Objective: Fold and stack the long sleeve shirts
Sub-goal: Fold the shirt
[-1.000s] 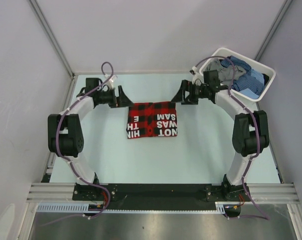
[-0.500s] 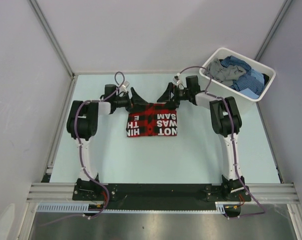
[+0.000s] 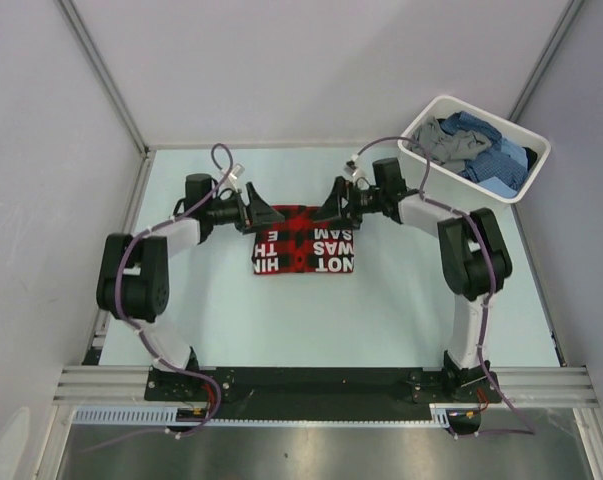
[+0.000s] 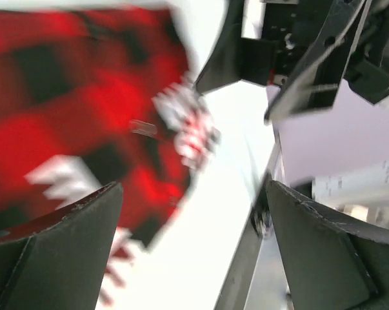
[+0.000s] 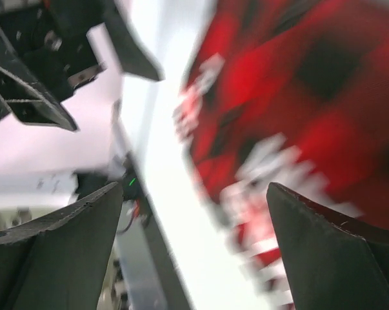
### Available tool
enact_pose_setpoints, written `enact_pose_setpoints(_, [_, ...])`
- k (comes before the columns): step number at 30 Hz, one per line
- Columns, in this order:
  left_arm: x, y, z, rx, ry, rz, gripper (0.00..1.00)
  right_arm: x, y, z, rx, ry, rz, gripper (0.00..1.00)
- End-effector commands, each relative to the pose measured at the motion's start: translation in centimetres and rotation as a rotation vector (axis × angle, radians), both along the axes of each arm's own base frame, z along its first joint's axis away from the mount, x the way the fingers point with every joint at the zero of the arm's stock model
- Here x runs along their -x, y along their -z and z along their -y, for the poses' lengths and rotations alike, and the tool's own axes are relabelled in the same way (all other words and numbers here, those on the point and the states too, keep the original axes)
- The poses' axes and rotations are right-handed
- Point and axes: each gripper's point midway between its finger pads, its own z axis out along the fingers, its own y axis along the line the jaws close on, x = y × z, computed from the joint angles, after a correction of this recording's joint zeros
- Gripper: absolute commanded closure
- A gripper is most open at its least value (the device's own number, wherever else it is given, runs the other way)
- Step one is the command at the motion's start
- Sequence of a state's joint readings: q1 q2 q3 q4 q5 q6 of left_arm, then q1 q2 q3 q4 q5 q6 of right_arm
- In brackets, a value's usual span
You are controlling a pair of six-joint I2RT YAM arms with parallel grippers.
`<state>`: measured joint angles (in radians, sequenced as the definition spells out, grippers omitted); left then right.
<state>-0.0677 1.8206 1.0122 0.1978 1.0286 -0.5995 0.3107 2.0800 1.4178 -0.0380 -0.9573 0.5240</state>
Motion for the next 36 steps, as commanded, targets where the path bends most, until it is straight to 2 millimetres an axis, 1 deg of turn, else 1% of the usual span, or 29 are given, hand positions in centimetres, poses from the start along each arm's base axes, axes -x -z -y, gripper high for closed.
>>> enact_pose_setpoints(1, [5.7, 0.6, 3.5, -0.008, 0.156, -0.012, 0.01, 6.7, -2.2, -3.1, -0.069, -0.1, 0.001, 0.0])
enact_pose_setpoints(3, [5.6, 2.7, 3.6, 0.004, 0.135, -0.093, 0.01, 7.2, -0.4, -3.1, -0.064, -0.089, -0.008, 0.0])
enact_pose_setpoints(4, [5.4, 3.9, 3.4, -0.005, 0.114, -0.118, 0.01, 7.4, 1.6, -2.5, -0.037, -0.089, -0.015, 0.0])
enact_pose_setpoints(5, [5.4, 5.6, 3.2, -0.018, 0.104, -0.153, 0.01, 7.5, 3.5, -1.3, 0.001, -0.071, -0.044, 0.0])
enact_pose_setpoints(7, [5.5, 7.1, 2.6, -0.023, 0.093, -0.188, 0.01, 7.5, 6.3, 0.2, 0.046, -0.077, -0.052, 0.0])
enact_pose_setpoints(8, [5.7, 8.8, 1.8, -0.062, 0.073, -0.228, 0.01, 8.1, 8.3, 1.3, 0.077, -0.069, -0.113, 0.0])
enact_pose_setpoints(9, [5.5, 9.3, 0.7, -0.061, 0.042, -0.248, 0.0, 7.8, 9.2, 2.6, 0.092, -0.046, -0.13, 0.0])
enact_pose_setpoints(10, [6.4, 10.1, 0.0, -0.057, 0.028, -0.288, 0.01, 7.7, 10.0, 3.5, 0.123, -0.037, -0.123, 0.0])
enact_pose_setpoints(11, [6.9, 10.4, -0.7, -0.065, 0.016, -0.313, 0.01, 8.6, 10.7, 4.6, 0.167, -0.059, -0.135, 0.0])
enact_pose_setpoints(13, [7.1, 10.1, -2.5, -0.059, -0.014, -0.313, 0.01, 8.0, 10.5, 6.2, 0.185, -0.038, -0.134, 0.0])
enact_pose_setpoints(14, [7.4, 8.9, -2.9, -0.077, 0.006, -0.266, 0.01, 8.4, 10.0, 6.6, 0.187, -0.037, -0.154, 0.0])
enact_pose_setpoints(16, [6.7, 6.6, -4.1, -0.107, 0.028, -0.16, 0.01, 8.4, 7.3, 6.7, 0.163, -0.036, -0.116, 0.01])
enact_pose_setpoints(17, [7.5, 5.0, -4.4, -0.164, 0.09, -0.057, 0.0, 8.7, 6.4, 6.8, 0.158, -0.032, -0.126, 0.02])
enact_pose_setpoints(18, [6.7, 3.8, -4.8, -0.217, 0.103, 0.03, 0.01, 8.7, 4.6, 6.7, 0.14, -0.018, -0.107, 0.03])
enact_pose_setpoints(19, [6.6, 3.0, -5.1, -0.267, 0.122, 0.103, 0.01, 9.0, 4.1, 6.7, 0.141, -0.004, -0.11, 0.05])
enact_pose_setpoints(20, [6.7, 2.1, -5.8, -0.337, 0.151, 0.204, 0.01, 8.6, 3.5, 6.7, 0.139, 0.013, -0.08, 0.06])
enact_pose_setpoints(21, [5.8, 1.6, -6.6, -0.405, 0.142, 0.259, 0.01, 7.9, 2.3, 6.9, 0.153, 0.05, -0.034, 0.09])
enact_pose_setpoints(23, [5.3, 1.0, -7.2, -0.471, 0.173, 0.329, 0.0, 6.0, 1.4, 7.2, 0.18, 0.101, 0.029, 0.13])
enact_pose_setpoints(24, [4.4, 0.1, -7.4, -0.485, 0.17, 0.359, 0.01, 5.1, 1.5, 7.5, 0.2, 0.126, 0.04, 0.17])
enact_pose_setpoints(25, [4.1, -0.1, -7.4, -0.488, 0.158, 0.355, 0.01, 2.7, 1.1, 8.2, 0.252, 0.191, 0.086, 0.24])
enact_pose_setpoints(27, [3.5, -0.7, -7.2, -0.478, 0.162, 0.375, 0.01, 0.8, 1.4, 8.8, 0.286, 0.229, 0.104, 0.25])
enact_pose_setpoints(28, [3.2, -0.9, -7.1, -0.485, 0.165, 0.398, 0.01, -0.1, 3.4, 9.4, 0.332, 0.252, 0.073, 0.24])
enact_pose_setpoints(29, [2.8, -0.9, -7.1, -0.496, 0.163, 0.408, 0.01, -1.7, 2.9, 9.7, 0.338, 0.274, 0.082, 0.25])
enact_pose_setpoints(31, [1.2, -0.7, -7.7, -0.536, 0.146, 0.435, 0.01, -2.7, 4.7, 9.8, 0.35, 0.281, 0.045, 0.26])
enact_pose_setpoints(32, [0.7, -0.4, -7.8, -0.544, 0.145, 0.435, 0.02, -3.9, 4.3, 9.6, 0.341, 0.28, 0.077, 0.27])
enact_pose_setpoints(33, [-0.7, -1.2, -7.8, -0.556, 0.148, 0.476, 0.05, -4.4, 4.5, 9.5, 0.343, 0.272, 0.086, 0.27])
enact_pose_setpoints(34, [-1.1, 0.0, -7.9, -0.56, 0.2, 0.474, 0.07, -4.7, 4.5, 9.3, 0.339, 0.266, 0.091, 0.27])
enact_pose_setpoints(35, [-1.6, -0.1, -7.5, -0.535, 0.233, 0.491, 0.09, -4.9, 5.4, 9.2, 0.338, 0.256, 0.076, 0.27])
enact_pose_setpoints(36, [-3.4, -1.7, -7.3, -0.532, 0.244, 0.54, 0.13, -5.6, 5.1, 8.8, 0.334, 0.252, 0.09, 0.27])
